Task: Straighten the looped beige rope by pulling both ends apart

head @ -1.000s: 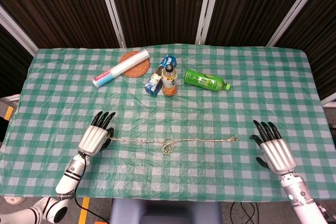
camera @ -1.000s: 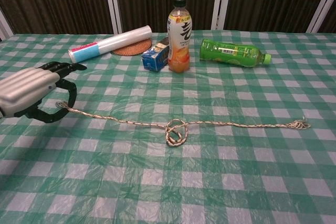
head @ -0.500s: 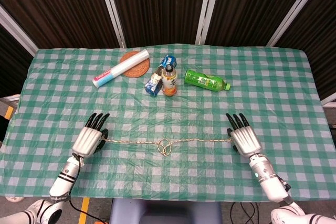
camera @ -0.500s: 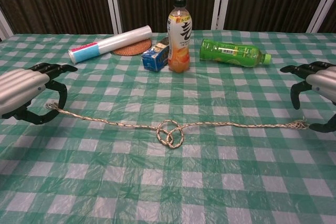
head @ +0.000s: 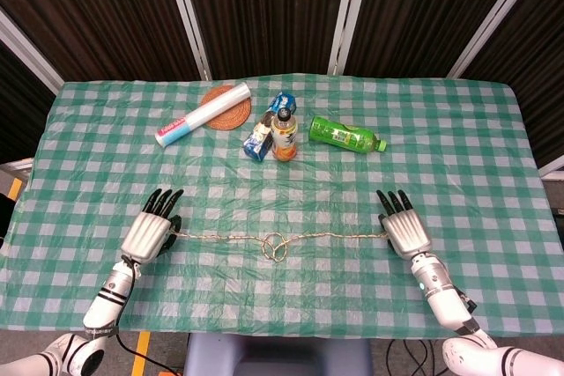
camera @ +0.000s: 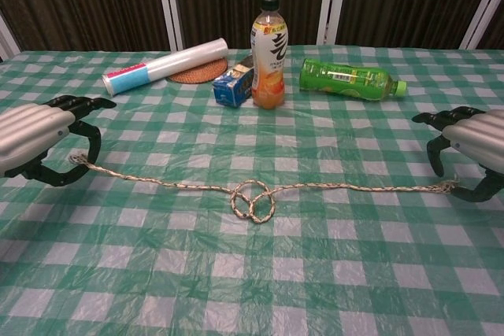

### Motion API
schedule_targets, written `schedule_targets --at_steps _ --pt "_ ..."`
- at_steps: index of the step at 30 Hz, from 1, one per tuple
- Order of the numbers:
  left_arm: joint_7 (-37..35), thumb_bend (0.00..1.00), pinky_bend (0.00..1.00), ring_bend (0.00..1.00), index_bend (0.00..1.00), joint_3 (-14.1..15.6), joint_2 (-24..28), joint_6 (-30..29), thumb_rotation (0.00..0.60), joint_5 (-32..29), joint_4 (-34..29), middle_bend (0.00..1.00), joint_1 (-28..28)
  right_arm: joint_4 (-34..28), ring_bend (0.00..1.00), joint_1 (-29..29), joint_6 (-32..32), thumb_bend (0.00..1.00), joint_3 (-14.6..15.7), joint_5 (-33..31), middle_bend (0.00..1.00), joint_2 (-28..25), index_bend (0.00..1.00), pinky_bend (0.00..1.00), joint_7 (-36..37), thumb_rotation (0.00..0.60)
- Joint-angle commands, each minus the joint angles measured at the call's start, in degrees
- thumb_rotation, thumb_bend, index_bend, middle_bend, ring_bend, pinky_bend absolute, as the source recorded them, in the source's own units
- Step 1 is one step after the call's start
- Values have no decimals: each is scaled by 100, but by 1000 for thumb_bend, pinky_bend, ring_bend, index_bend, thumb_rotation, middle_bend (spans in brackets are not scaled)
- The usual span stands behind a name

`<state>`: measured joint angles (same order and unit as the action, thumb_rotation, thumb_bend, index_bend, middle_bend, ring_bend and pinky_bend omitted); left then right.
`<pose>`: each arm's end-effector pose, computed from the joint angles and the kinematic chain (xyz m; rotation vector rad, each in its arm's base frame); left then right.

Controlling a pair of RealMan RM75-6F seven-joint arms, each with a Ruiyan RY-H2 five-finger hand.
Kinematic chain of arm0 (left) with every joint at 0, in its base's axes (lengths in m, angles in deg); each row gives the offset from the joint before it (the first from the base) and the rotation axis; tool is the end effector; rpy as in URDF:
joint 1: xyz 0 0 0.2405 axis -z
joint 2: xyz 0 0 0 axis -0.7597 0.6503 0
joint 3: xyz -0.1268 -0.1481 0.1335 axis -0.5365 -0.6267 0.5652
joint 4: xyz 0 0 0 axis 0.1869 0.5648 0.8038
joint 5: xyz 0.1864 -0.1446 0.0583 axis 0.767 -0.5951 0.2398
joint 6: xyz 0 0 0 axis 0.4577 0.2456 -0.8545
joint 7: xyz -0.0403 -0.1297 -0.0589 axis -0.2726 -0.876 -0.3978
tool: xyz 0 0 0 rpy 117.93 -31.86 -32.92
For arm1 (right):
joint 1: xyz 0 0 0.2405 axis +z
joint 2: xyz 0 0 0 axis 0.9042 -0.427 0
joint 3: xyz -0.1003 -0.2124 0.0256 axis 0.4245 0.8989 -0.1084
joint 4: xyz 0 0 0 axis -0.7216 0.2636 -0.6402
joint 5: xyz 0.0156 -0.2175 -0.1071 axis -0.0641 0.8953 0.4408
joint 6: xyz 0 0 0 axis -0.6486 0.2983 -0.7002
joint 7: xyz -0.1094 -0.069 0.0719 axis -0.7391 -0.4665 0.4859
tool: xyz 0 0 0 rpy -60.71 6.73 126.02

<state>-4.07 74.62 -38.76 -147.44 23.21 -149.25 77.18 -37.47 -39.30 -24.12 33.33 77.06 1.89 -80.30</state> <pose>-0.2406 0.2953 -0.0423 -1.7989 -0.7025 -0.9078 -0.2501 -0.2888 -0.0307 1.8545 -0.7037 0.5001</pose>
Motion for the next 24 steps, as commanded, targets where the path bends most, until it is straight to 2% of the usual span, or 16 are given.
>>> schedule_targets --at_steps 1,7,24 --pt "21 456 71 0 605 -10 -17 15 600 -2 20 44 13 154 0 74 -97 401 42 -97 0 103 598 0 -35 600" --pt "8 456 71 0 605 -20 -34 60 600 -21 64 44 23 342 0 172 -148 417 86 -224 0 253 604 0 -58 600" --pt "-110 455 70 0 605 -49 -38 74 600 -29 193 44 30 397 0 269 -6 516 172 -330 44 273 730 0 1 600"
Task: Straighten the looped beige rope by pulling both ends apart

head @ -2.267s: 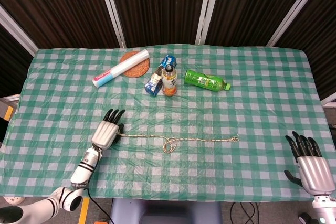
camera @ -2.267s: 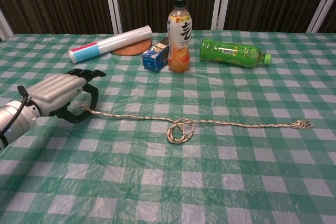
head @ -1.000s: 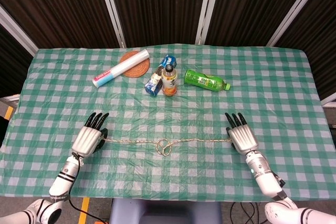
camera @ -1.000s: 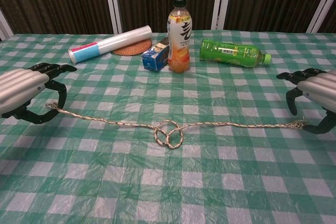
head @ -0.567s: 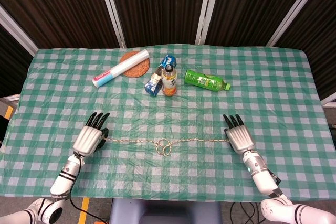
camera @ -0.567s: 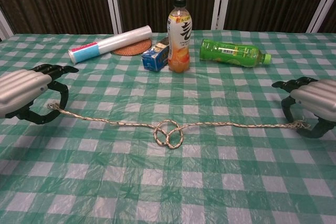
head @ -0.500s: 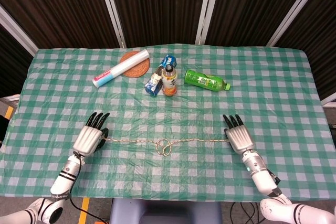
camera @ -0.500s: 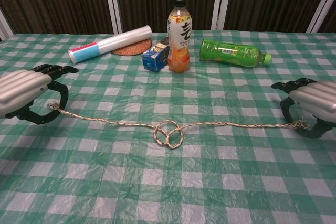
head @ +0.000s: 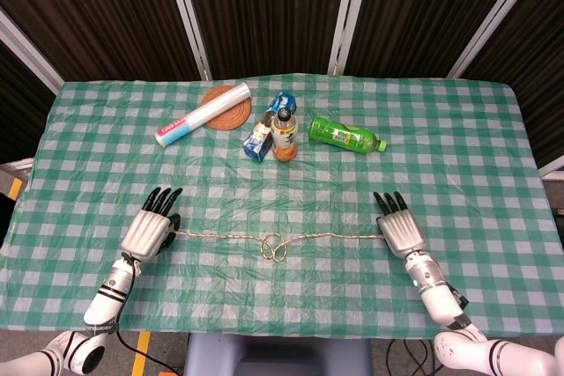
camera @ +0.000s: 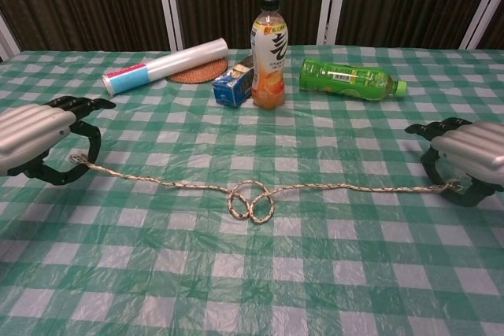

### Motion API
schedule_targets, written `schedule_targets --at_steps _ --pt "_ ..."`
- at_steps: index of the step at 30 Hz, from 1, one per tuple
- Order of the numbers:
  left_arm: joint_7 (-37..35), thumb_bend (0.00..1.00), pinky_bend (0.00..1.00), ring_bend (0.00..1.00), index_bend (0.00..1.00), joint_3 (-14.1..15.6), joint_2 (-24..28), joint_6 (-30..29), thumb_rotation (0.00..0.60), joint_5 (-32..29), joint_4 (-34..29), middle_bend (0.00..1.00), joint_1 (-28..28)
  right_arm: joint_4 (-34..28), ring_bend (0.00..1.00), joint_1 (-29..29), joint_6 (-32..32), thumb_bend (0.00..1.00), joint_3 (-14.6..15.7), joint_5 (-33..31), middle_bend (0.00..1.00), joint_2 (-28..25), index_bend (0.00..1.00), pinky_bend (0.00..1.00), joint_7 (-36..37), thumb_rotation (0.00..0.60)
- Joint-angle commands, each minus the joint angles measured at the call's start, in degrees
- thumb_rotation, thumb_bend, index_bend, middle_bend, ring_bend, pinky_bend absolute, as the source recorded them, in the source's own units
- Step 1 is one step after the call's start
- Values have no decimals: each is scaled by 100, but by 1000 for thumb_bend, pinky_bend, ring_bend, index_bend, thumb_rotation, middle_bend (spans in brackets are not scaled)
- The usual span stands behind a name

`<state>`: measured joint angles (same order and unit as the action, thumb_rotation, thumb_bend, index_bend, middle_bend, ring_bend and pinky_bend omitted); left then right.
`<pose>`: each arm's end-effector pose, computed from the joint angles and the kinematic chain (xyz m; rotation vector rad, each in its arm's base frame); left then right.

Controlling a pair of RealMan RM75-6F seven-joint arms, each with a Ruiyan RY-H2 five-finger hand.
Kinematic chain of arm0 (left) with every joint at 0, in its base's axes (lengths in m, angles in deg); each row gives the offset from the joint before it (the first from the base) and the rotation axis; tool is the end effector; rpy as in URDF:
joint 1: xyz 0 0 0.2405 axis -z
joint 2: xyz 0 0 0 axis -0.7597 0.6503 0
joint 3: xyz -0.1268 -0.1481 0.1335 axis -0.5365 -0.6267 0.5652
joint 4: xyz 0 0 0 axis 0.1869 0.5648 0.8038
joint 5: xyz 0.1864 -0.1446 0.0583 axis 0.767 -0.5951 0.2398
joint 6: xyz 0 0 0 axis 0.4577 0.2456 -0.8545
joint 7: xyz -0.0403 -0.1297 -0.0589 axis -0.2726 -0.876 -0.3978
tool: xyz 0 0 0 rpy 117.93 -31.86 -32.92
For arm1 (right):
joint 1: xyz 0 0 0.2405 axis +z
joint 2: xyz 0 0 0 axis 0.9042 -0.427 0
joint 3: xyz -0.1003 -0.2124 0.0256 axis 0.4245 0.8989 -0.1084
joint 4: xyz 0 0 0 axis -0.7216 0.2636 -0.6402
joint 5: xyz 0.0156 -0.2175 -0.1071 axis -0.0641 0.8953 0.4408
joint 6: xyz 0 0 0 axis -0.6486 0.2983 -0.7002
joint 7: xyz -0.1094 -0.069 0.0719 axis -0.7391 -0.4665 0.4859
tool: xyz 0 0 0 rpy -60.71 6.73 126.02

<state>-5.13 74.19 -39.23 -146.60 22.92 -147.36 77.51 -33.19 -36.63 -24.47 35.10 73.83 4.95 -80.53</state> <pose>-0.2455 0.3013 -0.0418 -1.7933 -0.7073 -0.8958 -0.2552 -0.2956 -0.0447 1.8633 -0.7067 0.4614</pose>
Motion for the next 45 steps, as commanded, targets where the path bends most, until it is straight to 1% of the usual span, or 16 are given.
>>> schedule_targets --at_steps 1,7,14,18,23,29,33,41,45 --pt "-7 456 70 0 605 -10 19 -20 600 -3 5 44 -8 -53 0 -2 50 526 -10 -9 48 -59 734 0 41 600" --pt "-16 455 70 0 605 -57 138 -96 600 -38 -7 44 -48 -260 0 -78 234 575 -57 -27 57 -360 751 0 257 600" --pt "-43 456 70 0 605 -113 357 -190 600 -123 0 44 -140 -513 0 -306 523 581 -124 -51 61 -929 758 0 760 600" --pt "-110 456 71 0 605 -119 451 -206 600 -191 59 44 -213 -540 0 -478 674 581 -89 -37 64 -1190 760 0 1035 600" --pt "-240 455 71 0 605 -117 495 -177 600 -268 207 44 -285 -434 0 -687 768 580 -7 -59 65 -1418 761 0 1327 600" --pt "-346 456 70 0 605 -90 461 -95 600 -314 393 45 -327 -238 0 -854 787 581 28 -109 64 -1535 760 0 1655 600" --pt "-416 455 70 0 604 -76 416 -45 600 -324 499 44 -337 -65 0 -912 723 580 50 -147 65 -1518 761 0 1804 600" --pt "-455 455 71 0 603 -48 291 98 600 -324 696 45 -305 271 0 -914 538 580 110 -124 65 -1330 760 0 1908 600" --pt "-491 455 71 0 603 -51 212 177 600 -347 812 45 -288 392 0 -900 499 581 87 -136 65 -1215 760 0 1922 600"
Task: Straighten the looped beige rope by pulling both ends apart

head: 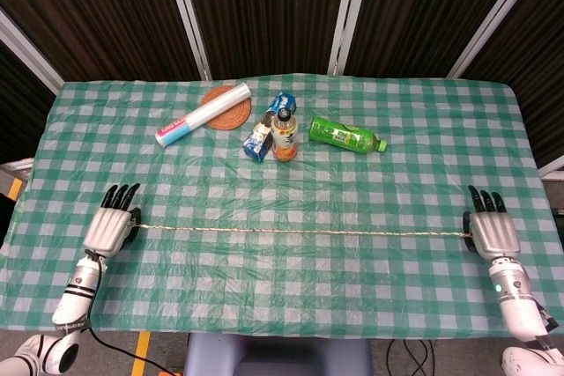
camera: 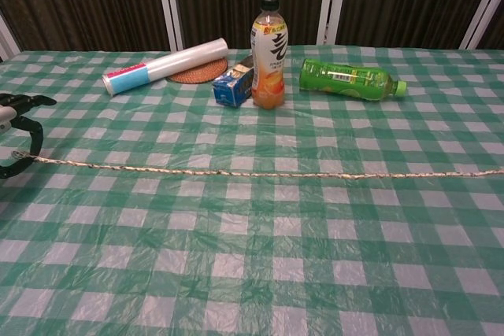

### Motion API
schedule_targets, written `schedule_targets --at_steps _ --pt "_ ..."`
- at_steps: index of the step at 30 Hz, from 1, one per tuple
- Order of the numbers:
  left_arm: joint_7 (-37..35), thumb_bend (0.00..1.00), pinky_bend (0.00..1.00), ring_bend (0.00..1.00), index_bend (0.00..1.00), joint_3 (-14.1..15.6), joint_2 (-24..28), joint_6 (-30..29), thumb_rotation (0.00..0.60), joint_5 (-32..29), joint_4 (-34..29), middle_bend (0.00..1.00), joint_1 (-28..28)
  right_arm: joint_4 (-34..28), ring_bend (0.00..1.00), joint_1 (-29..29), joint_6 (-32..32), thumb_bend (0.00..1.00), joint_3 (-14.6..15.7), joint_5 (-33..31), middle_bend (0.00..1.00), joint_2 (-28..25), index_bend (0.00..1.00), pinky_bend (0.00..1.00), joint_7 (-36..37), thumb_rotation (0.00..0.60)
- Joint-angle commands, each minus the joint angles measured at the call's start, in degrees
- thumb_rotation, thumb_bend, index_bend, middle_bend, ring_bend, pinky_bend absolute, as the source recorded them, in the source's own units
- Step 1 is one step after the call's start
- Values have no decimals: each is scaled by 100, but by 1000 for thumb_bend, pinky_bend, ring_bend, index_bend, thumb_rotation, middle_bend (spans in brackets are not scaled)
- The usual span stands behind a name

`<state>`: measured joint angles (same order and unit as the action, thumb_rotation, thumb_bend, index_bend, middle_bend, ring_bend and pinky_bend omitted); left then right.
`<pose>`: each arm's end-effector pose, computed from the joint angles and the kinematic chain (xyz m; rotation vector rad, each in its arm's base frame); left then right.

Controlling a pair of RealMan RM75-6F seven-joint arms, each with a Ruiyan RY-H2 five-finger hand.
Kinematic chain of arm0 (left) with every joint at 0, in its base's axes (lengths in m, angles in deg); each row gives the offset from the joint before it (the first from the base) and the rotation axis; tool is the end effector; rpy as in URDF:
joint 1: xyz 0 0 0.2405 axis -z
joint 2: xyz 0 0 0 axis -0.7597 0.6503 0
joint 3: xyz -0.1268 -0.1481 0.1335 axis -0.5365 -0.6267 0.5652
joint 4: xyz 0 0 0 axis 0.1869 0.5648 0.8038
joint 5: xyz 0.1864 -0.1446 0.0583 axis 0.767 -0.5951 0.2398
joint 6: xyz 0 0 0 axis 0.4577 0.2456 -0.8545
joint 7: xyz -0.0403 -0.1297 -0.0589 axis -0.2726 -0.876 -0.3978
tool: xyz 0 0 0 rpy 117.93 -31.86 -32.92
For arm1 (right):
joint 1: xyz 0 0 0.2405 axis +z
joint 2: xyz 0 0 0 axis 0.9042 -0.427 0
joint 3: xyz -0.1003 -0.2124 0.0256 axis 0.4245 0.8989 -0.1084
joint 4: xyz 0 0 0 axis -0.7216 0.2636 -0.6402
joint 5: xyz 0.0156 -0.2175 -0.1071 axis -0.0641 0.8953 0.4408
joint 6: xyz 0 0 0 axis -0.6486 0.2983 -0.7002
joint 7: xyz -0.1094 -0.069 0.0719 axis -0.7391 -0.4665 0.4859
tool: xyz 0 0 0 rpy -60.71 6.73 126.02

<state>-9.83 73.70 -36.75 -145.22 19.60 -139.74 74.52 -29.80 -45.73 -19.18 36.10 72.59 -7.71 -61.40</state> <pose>-0.3105 0.3098 -0.0035 -1.6795 -0.7385 -0.7543 -0.3634 -0.2725 0.0645 1.5286 -0.8730 0.4187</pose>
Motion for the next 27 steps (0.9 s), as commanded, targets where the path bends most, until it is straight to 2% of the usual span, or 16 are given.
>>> schedule_targets --at_steps 1,18,20,23,27 --pt "-34 455 70 0 603 -3 -51 55 600 -18 75 45 16 75 0 17 -56 580 -17 -26 65 70 760 0 6 600" --pt "-163 449 71 0 578 112 -279 242 600 84 446 43 63 356 0 110 -384 580 11 -175 65 354 735 0 -294 600" --pt "-194 445 70 0 530 137 -277 254 600 115 451 41 68 369 0 119 -429 580 16 -201 65 367 707 0 -327 600" --pt "-276 442 71 0 369 183 -248 274 600 170 434 34 73 360 0 139 -568 580 34 -324 66 354 616 0 -457 600" --pt "-332 447 70 0 72 205 -181 247 600 213 376 15 65 272 0 153 -710 580 30 -485 24 288 345 0 -531 600"
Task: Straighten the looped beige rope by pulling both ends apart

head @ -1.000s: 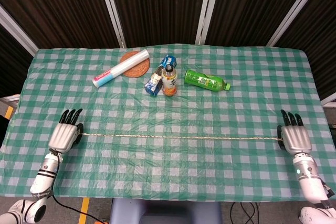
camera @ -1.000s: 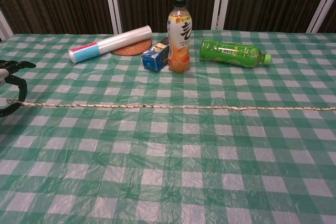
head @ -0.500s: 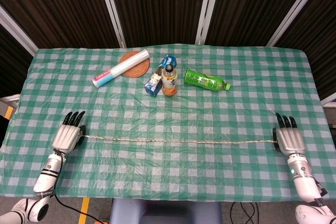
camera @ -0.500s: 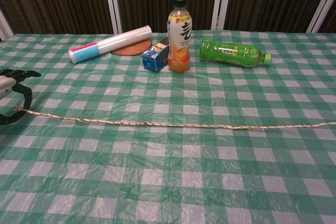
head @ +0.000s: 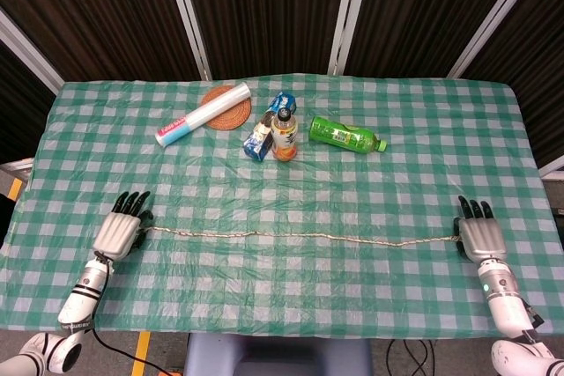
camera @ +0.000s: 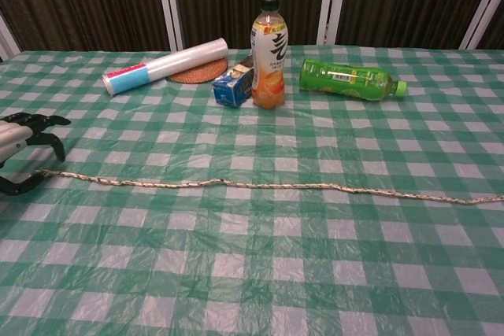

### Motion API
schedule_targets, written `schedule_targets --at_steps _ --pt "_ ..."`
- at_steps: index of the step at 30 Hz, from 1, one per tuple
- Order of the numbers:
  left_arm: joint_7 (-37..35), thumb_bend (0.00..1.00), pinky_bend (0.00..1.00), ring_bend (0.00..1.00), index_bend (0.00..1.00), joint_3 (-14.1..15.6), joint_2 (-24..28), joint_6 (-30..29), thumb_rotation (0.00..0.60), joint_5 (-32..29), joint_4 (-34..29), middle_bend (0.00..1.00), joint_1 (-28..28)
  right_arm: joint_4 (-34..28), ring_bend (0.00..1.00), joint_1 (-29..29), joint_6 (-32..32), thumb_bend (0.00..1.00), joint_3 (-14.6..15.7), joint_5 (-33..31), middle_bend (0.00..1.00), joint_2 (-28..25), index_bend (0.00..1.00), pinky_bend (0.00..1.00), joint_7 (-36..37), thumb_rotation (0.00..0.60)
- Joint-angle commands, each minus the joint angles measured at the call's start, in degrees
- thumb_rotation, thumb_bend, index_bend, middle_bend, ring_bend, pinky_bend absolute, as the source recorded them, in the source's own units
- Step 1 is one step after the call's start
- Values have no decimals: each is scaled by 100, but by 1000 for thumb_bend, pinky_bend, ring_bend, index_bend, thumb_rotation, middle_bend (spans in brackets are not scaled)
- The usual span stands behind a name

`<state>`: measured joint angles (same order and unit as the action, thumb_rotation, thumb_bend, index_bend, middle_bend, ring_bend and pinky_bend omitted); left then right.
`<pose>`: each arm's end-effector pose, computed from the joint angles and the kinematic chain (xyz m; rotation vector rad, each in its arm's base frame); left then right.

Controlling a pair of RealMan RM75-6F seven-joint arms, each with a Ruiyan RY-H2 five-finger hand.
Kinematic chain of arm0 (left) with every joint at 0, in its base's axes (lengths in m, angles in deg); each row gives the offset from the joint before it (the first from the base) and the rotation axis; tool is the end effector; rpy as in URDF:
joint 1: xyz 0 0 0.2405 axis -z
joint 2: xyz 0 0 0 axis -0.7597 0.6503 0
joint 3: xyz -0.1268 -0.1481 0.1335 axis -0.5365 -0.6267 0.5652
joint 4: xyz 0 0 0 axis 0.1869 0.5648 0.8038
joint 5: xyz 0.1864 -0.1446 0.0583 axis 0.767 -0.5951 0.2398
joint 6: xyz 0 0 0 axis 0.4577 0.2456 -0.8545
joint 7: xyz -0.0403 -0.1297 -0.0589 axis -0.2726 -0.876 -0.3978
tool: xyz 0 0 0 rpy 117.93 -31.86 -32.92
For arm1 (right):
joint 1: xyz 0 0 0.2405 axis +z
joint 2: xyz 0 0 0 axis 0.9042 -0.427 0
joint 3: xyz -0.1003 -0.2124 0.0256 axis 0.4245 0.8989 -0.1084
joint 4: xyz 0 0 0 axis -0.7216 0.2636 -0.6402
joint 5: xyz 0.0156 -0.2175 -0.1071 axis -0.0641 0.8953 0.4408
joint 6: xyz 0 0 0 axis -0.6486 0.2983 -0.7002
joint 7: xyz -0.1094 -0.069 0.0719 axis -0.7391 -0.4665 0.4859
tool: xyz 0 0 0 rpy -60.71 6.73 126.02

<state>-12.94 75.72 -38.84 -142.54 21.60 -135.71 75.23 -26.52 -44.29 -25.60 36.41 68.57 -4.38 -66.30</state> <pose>-0.3173 0.3073 -0.0192 -1.7545 -0.7653 -0.7238 -0.3745 -0.2746 0.0397 1.5824 -0.9176 0.2922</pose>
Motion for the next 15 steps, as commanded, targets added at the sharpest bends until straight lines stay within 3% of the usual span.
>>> schedule_targets --at_steps 1,5,10,15 --pt "-41 448 70 0 26 2 47 -38 600 16 -48 11 -12 -85 0 9 -93 580 -5 -128 10 -69 274 0 -59 600" --pt "-154 436 71 0 0 -22 153 -124 600 14 -148 7 -53 -250 0 17 -164 579 -38 -323 0 -203 114 0 -145 600" --pt "-428 421 72 0 0 -80 447 -353 600 -25 -449 2 -197 -585 0 -76 84 580 -80 -317 0 -449 60 0 -77 600" --pt "-1184 414 72 0 0 -52 1178 -974 600 144 -1322 0 -526 -1321 0 -460 931 505 -76 184 0 -938 5 0 400 600"
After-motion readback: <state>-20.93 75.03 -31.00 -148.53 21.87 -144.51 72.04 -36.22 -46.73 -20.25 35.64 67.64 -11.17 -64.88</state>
